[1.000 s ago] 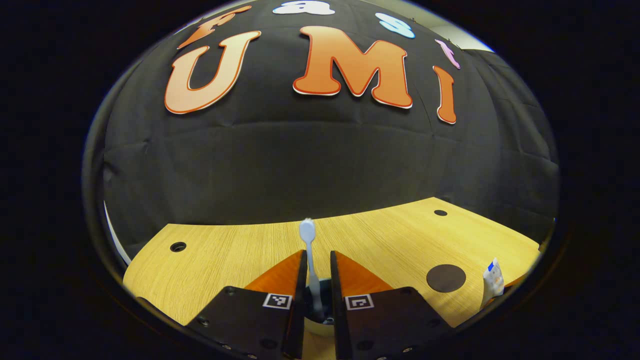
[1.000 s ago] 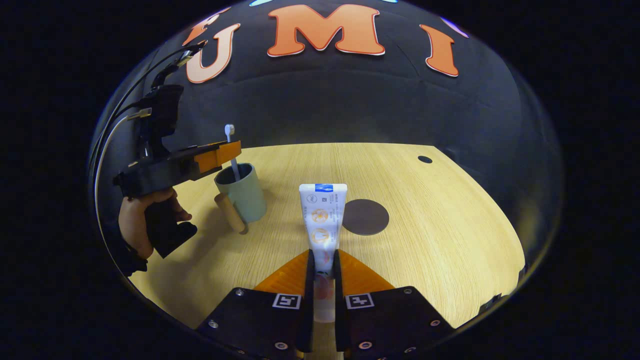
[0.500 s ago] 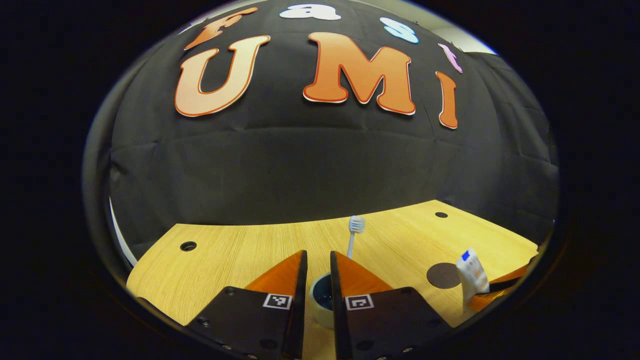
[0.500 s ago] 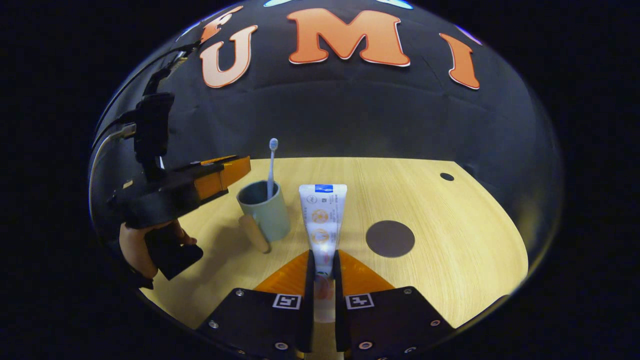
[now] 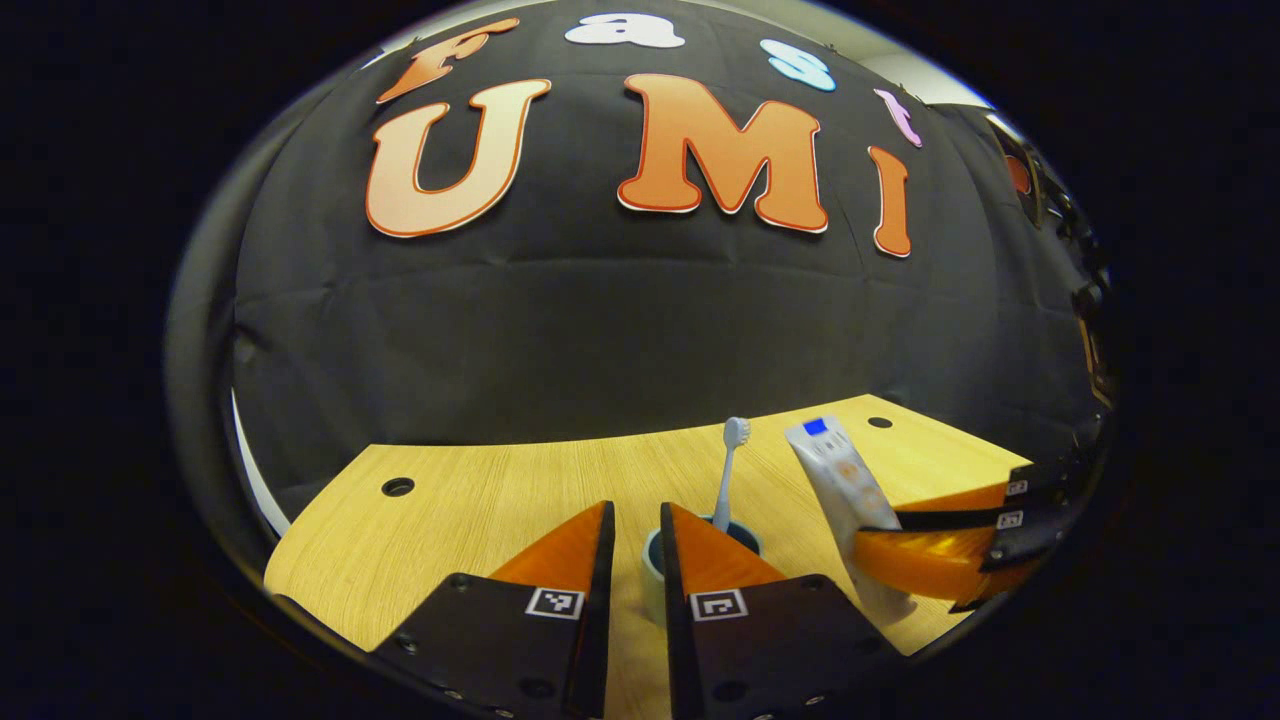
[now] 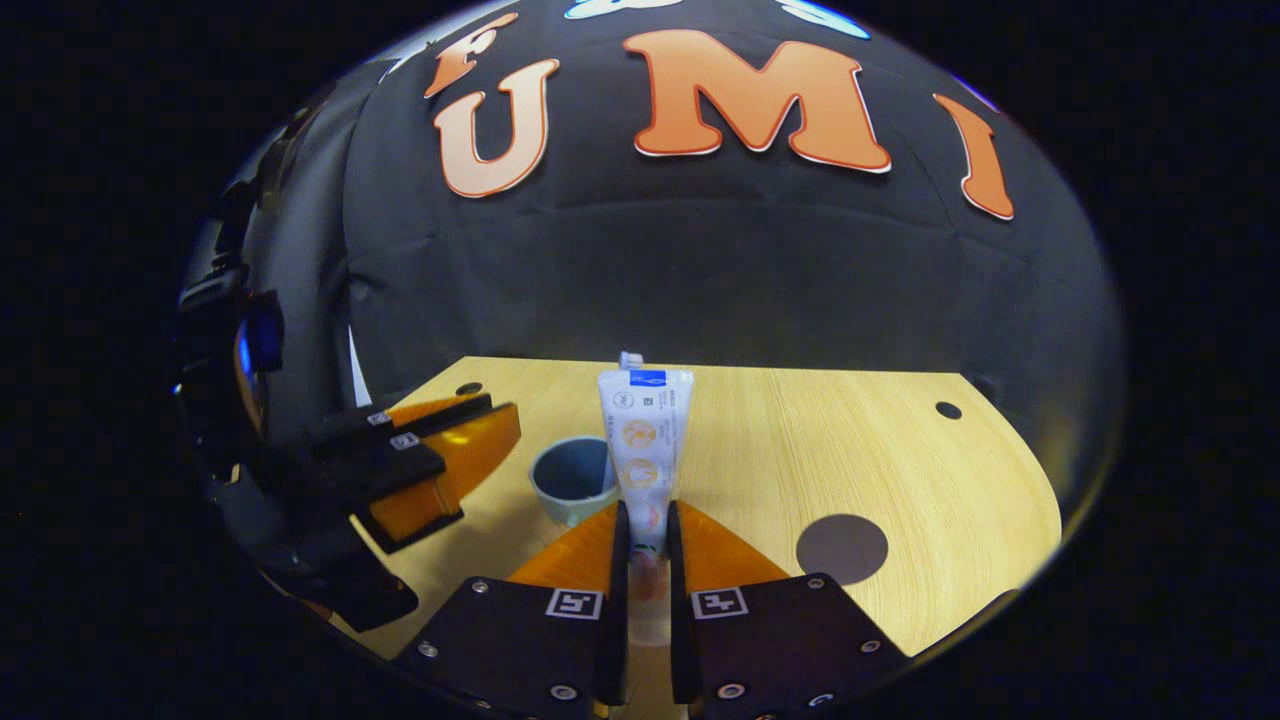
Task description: Put the toothbrush and toothpaste on the desktop into the cup, then pick up the cup and place it on the coaster on the desktop.
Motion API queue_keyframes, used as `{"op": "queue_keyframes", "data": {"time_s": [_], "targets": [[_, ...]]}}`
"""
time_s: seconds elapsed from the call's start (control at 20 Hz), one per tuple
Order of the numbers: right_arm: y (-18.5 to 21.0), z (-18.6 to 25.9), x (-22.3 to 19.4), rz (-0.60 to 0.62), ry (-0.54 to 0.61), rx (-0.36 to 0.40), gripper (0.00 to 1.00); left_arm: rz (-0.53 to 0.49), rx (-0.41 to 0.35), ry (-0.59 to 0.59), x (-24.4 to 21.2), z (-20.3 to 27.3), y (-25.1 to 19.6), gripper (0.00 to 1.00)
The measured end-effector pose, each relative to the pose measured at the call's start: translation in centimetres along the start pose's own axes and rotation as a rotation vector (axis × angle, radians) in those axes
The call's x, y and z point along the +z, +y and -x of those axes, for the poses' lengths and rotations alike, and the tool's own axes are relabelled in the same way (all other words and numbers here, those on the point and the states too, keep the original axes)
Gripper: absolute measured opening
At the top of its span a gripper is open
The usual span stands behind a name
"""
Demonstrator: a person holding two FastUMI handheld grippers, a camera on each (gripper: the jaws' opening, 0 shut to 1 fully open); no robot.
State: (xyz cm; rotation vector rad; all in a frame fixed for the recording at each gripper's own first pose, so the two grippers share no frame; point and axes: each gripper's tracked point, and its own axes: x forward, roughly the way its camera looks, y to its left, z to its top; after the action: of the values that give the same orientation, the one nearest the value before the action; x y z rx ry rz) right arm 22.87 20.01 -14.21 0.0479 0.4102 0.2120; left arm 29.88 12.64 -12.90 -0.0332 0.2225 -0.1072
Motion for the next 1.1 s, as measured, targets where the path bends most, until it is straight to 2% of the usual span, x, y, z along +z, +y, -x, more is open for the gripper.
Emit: {"op": "queue_keyframes", "data": {"time_s": [0.25,0.35,0.8,1.1], "targets": [[1.4,-2.0,3.1,-0.001,-0.058,0.035,0.18,-0.001,-0.011,0.007,-1.0,2.2,-0.3,0.22],[1.8,-2.7,4.0,0.013,-0.074,0.044,0.18,-0.006,-0.013,0.007,-1.1,3.0,-0.4,0.24],[5.1,-5.6,7.9,0.013,-0.163,0.151,0.18,-0.016,0.033,-0.022,-0.6,3.2,1.1,0.24],[5.6,-8.3,7.2,0.055,-0.160,0.134,0.18,-0.013,0.040,-0.032,-0.4,3.5,1.3,0.24]]}}
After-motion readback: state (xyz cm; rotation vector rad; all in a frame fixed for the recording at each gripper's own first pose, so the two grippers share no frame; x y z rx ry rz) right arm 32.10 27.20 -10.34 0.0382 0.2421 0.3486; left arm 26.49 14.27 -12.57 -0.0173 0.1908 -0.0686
